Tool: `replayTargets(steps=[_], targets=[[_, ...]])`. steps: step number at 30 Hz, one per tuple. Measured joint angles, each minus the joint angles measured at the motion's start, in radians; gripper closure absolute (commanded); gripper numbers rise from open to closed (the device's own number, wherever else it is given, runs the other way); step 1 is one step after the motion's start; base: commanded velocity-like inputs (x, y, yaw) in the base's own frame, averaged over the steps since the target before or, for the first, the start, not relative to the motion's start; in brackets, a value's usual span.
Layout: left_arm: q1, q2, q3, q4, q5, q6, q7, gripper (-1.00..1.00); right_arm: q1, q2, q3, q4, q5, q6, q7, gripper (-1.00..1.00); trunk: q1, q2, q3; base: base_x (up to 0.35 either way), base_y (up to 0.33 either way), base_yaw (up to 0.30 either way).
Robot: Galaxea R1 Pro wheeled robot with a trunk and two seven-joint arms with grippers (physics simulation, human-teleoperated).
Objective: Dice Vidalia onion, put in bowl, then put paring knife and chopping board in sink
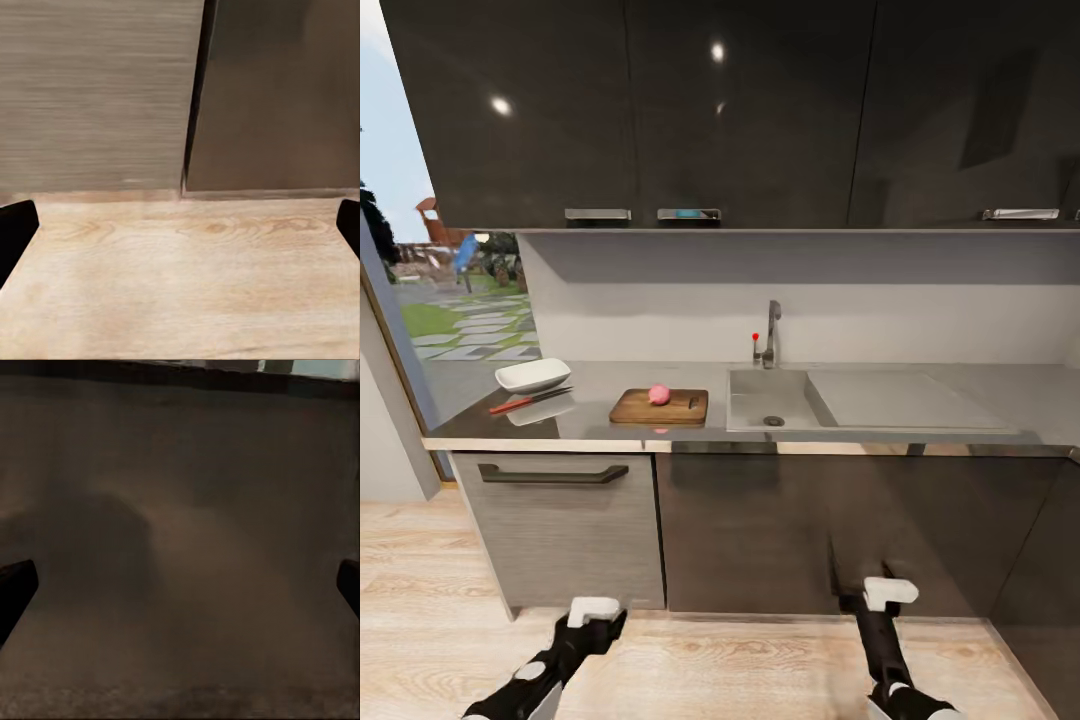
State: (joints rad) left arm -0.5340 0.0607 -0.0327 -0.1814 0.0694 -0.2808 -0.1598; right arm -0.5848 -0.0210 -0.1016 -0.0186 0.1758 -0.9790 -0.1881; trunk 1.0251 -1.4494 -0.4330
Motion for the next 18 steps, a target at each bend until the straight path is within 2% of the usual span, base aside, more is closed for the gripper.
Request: replayTargets(steps=[2, 3, 4, 5, 7, 10, 16, 18], targets=[[0.000, 0.006, 0.000, 0.152, 0.003, -0.237, 0.005, -1.00, 0.058, 0.002, 0.000, 0.002, 0.000, -0.042, -0.001, -1.00, 0.000, 0.000, 0.000, 0.000, 0.000, 0.000], [0.001, 0.011, 0.001, 0.189, 0.004, -0.349, 0.011, -1.00, 0.086, 0.003, 0.001, 0.002, 0.000, -0.059, -0.001, -1.00, 0.000, 0.000, 0.000, 0.000, 0.000, 0.000], [0.002, 0.015, 0.001, 0.202, 0.005, -0.396, 0.016, -1.00, 0.100, 0.003, 0.001, 0.002, 0.000, -0.066, -0.001, -1.00, 0.000, 0.000, 0.000, 0.000, 0.000, 0.000], [0.010, 0.030, 0.004, 0.235, 0.009, -0.524, 0.039, -1.00, 0.146, 0.004, 0.002, 0.002, 0.000, -0.066, 0.000, -1.00, 0.000, 0.000, 0.000, 0.000, 0.000, 0.000], [0.024, 0.057, 0.003, 0.251, 0.009, -0.614, 0.060, -1.00, 0.186, 0.006, 0.002, 0.002, -0.001, -0.066, 0.001, -1.00, 0.000, 0.000, 0.000, 0.000, 0.000, 0.000], [0.036, 0.077, 0.001, 0.258, 0.008, -0.698, 0.072, -1.00, 0.214, 0.008, 0.001, 0.003, -0.002, -0.066, 0.000, -1.00, 0.000, 0.000, 0.000, 0.000, 0.000, 0.000], [0.055, 0.086, 0.001, 0.261, 0.008, -0.745, 0.092, -1.00, 0.226, 0.009, 0.001, 0.003, -0.003, -0.066, -0.001, -1.00, 0.000, 0.000, 0.000, 0.000, 0.000, 0.000], [0.059, 0.081, 0.003, 0.262, 0.012, -0.753, 0.195, -1.00, 0.228, 0.009, 0.001, 0.003, -0.003, -0.066, -0.002, -1.00, 0.000, 0.000, 0.000, 0.000, 0.000, 0.000]])
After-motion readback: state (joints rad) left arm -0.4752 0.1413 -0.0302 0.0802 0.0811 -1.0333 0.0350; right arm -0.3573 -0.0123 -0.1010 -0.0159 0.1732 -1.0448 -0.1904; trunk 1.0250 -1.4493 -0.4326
